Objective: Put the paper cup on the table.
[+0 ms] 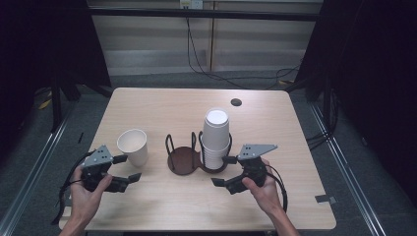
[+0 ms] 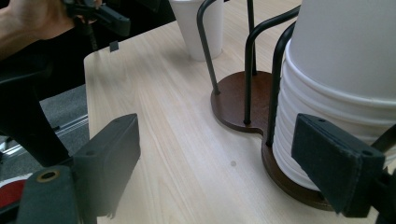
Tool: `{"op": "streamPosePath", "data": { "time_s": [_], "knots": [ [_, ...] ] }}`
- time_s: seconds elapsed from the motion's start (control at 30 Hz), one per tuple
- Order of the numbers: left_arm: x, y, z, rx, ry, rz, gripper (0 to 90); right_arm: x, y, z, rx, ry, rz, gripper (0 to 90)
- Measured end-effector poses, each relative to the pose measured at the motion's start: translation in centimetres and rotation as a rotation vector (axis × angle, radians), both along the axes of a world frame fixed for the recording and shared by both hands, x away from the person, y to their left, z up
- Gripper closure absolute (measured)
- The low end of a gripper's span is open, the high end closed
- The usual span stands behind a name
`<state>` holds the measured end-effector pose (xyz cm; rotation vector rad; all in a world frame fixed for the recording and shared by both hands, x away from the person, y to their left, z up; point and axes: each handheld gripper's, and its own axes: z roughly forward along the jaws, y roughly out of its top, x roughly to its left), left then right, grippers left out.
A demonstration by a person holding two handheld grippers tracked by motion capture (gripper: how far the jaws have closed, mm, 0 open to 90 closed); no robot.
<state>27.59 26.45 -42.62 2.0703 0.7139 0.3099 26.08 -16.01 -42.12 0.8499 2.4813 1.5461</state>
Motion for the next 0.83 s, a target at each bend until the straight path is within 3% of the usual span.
{"op": "streamPosePath", "data": {
  "time_s": [0.07,0.13,0.23,0.33,0.47,0.57,0.67,0.77,0.83],
  "knots": [
    [-0.5,-0.4,-0.1,-0.012,-0.005,0.002,17.4,-0.1,-0.1,-0.1,0.0,-0.001,-0.002,15.3],
    [-0.8,-0.7,-0.1,-0.048,0.016,-0.003,17.4,-0.1,-0.2,-0.2,0.001,0.0,-0.009,15.4],
    [-1.6,-1.4,0.0,-0.078,-0.023,0.013,17.4,-0.2,-0.2,-0.4,0.002,0.004,-0.01,15.4],
    [-1.8,-2.2,-0.4,-0.136,0.001,-0.001,17.4,-0.4,-0.2,-0.6,-0.001,0.008,-0.013,15.4],
    [-2.2,-3.9,-1.4,-0.117,-0.013,-0.028,17.3,-1.2,-0.2,-0.9,-0.005,0.003,-0.016,15.3],
    [-2.4,-4.9,-1.9,-0.13,-0.008,-0.047,17.3,-1.6,-0.2,-1.0,-0.006,-0.001,-0.022,15.3],
    [-2.4,-6.4,-2.3,-0.096,-0.027,-0.068,17.3,-2.2,-0.1,-1.1,-0.008,-0.004,-0.025,15.2],
    [-2.1,-8.0,-2.7,-0.098,0.011,-0.086,17.5,-2.6,-0.1,-1.3,0.002,-0.012,-0.038,15.1],
    [-2.1,-8.7,-3.0,-0.106,-0.002,-0.092,17.4,-2.9,-0.1,-1.7,0.009,-0.018,-0.056,15.0]
  ]
}}
